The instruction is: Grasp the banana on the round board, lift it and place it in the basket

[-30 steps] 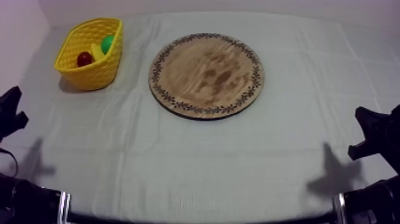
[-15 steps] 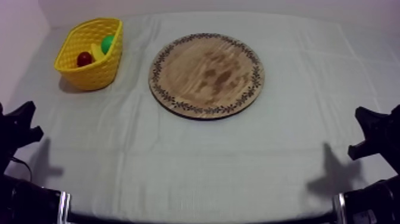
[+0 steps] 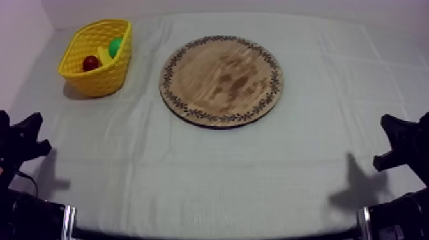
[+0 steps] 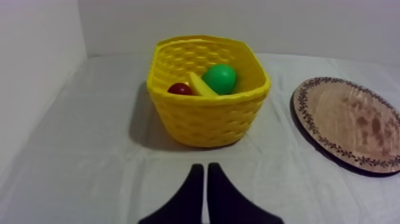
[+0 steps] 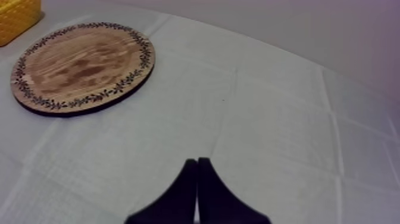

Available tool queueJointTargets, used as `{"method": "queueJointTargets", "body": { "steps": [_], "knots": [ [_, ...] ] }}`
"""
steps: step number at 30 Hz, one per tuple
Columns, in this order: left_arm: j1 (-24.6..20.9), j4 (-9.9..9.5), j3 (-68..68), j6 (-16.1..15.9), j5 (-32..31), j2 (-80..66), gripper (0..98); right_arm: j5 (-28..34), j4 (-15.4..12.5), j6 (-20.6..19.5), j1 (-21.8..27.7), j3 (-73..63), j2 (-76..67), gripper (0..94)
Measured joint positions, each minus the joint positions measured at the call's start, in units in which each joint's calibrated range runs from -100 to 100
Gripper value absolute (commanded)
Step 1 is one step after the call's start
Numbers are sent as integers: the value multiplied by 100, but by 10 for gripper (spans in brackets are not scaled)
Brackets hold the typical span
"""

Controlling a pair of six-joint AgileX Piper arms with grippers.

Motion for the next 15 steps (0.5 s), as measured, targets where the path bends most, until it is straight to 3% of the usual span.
{"method": "queueJointTargets", "body": {
  "steps": [15],
  "knots": [
    [30, -5, -6, -4, 0, 0, 0, -5, 0, 0, 0, 0, 0, 3]
  ]
}}
